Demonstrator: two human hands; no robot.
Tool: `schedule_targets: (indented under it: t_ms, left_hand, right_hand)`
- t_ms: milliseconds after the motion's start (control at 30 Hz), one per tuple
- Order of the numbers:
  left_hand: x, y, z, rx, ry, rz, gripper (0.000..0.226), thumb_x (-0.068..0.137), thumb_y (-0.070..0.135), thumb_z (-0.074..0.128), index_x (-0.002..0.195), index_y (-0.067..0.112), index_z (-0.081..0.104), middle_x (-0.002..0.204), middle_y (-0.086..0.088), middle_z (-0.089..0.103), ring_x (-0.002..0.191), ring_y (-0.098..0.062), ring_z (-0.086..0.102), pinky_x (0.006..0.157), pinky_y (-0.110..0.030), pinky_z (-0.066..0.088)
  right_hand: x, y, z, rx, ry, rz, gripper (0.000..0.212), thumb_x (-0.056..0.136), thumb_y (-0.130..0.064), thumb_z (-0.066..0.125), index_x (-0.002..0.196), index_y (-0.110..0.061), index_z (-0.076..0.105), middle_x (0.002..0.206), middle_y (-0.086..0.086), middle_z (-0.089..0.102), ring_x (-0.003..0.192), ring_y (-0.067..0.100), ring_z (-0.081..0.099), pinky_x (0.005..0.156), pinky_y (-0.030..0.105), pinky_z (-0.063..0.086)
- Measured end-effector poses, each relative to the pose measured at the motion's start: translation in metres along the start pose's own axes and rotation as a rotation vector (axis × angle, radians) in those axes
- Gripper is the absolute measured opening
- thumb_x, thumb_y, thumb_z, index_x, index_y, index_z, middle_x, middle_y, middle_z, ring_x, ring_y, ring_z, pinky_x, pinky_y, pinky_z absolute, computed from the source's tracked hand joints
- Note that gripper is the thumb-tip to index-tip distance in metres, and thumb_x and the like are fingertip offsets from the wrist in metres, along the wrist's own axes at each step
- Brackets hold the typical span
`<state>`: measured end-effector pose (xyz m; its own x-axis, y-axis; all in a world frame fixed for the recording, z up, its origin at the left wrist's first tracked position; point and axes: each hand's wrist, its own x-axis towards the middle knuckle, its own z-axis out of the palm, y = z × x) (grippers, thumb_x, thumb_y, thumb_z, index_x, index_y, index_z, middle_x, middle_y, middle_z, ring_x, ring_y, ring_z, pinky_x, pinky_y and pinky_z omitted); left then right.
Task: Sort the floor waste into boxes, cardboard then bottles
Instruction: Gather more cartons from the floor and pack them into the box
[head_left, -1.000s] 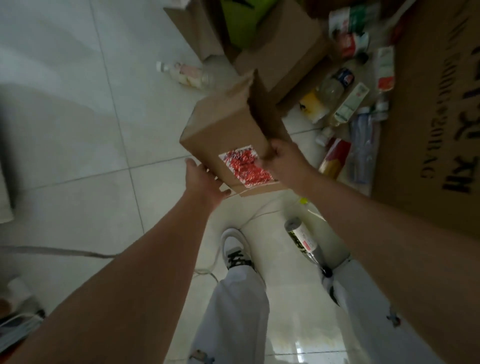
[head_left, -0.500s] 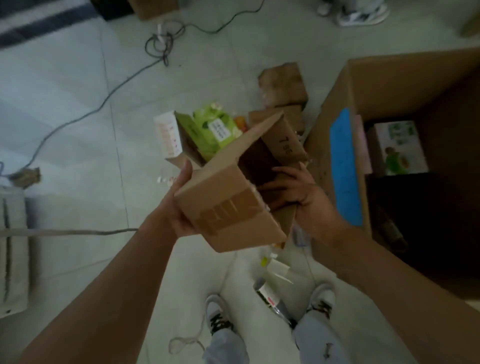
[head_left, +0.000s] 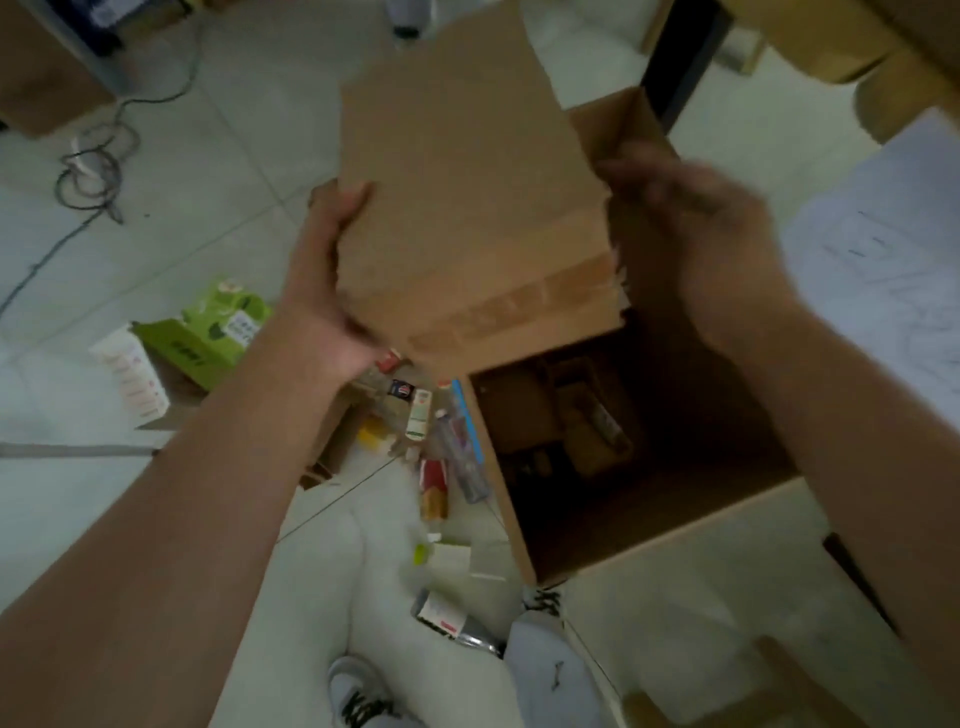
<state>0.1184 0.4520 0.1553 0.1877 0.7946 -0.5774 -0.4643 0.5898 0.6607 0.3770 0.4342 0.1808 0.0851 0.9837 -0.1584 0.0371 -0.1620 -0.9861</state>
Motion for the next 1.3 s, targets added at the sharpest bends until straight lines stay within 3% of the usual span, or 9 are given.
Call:
schedule_targets:
  t_ms: [100,167,300,433,533,700,900,1100,1300]
  left_hand:
    - [0.026,-0.018,0.048,0.263,0.073,0.096,0.078,0.07,0.05,0.07,0.138,0.019,0.05,0.101,0.005,0.073,0.09,-0.018,0.071,0.07,-0.038,0.059]
    - [0.038,-0.047,0.057,0.291,0.087,0.106,0.089,0.065,0.05,0.076,0.144,0.029,0.039,0.121,0.004,0.067,0.105,-0.019,0.068,0.077,-0.04,0.059]
    - [0.046,-0.102,0.068,0.397,0.044,0.12,0.073,0.08,0.04,0.071,0.142,0.039,0.032,0.137,0.009,0.053,0.117,-0.013,0.06,0.095,-0.045,0.052]
    - [0.046,-0.155,0.062,0.533,0.003,-0.072,0.065,0.088,0.038,0.063,0.143,0.042,0.03,0.139,0.012,0.051,0.123,-0.01,0.052,0.108,-0.046,0.039]
    - [0.051,-0.183,0.059,0.738,0.023,-0.258,0.075,0.089,0.049,0.06,0.151,0.043,0.017,0.158,0.009,0.029,0.143,-0.016,0.031,0.118,-0.046,0.021]
    - [0.053,-0.2,0.068,0.76,-0.02,-0.409,0.071,0.096,0.046,0.05,0.155,0.033,0.012,0.16,0.005,0.023,0.147,-0.016,0.021,0.116,-0.037,0.018]
    - [0.058,-0.203,0.071,0.819,-0.057,-0.409,0.065,0.098,0.046,0.046,0.154,0.034,0.016,0.16,0.005,0.025,0.146,-0.016,0.023,0.117,-0.038,0.017]
    - [0.06,-0.204,0.067,0.822,-0.034,-0.413,0.061,0.099,0.045,0.044,0.153,0.034,0.019,0.16,0.005,0.022,0.146,-0.017,0.022,0.116,-0.037,0.019]
    - [0.062,-0.205,0.061,0.777,-0.001,-0.4,0.061,0.099,0.044,0.044,0.153,0.033,0.019,0.16,0.004,0.023,0.146,-0.019,0.024,0.116,-0.037,0.021]
  right_hand:
    - [0.009,-0.032,-0.041,0.072,0.073,0.172,0.045,0.101,-0.046,0.039,0.134,-0.017,0.049,0.107,-0.001,0.075,0.104,0.012,0.069,0.098,0.038,0.049]
    - [0.008,-0.022,-0.052,-0.09,0.065,0.256,0.047,0.095,-0.043,0.057,0.134,-0.019,0.05,0.108,-0.008,0.073,0.108,0.012,0.066,0.098,0.039,0.05]
    - [-0.005,0.024,-0.062,-0.327,0.196,0.386,0.061,0.09,-0.03,0.067,0.144,-0.032,0.04,0.135,-0.007,0.051,0.117,0.011,0.051,0.094,0.032,0.044]
    - [-0.028,0.083,-0.077,-0.25,0.223,0.603,0.048,0.094,-0.019,0.062,0.14,-0.026,0.046,0.128,-0.004,0.056,0.108,0.014,0.055,0.082,0.029,0.043]
    - [-0.041,0.124,-0.089,-0.523,0.283,0.636,0.045,0.096,-0.016,0.057,0.139,-0.024,0.047,0.126,-0.002,0.058,0.1,0.014,0.054,0.082,0.033,0.047]
    - [-0.048,0.153,-0.098,-0.953,0.244,0.556,0.041,0.098,-0.015,0.048,0.138,-0.024,0.046,0.116,0.002,0.063,0.101,0.021,0.061,0.091,0.044,0.053]
    - [-0.029,0.181,-0.073,-1.29,-0.036,0.593,0.052,0.087,-0.01,0.066,0.132,-0.02,0.042,0.099,0.006,0.063,0.082,0.021,0.064,0.069,0.034,0.051]
    - [-0.019,0.205,-0.055,-1.067,-0.103,0.671,0.06,0.098,-0.024,0.053,0.15,-0.018,0.024,0.138,0.012,0.05,0.121,0.03,0.054,0.089,0.042,0.049]
    - [-0.014,0.198,-0.046,-0.996,-0.078,0.599,0.054,0.098,-0.023,0.053,0.148,-0.018,0.032,0.138,0.009,0.052,0.125,0.027,0.052,0.099,0.04,0.044]
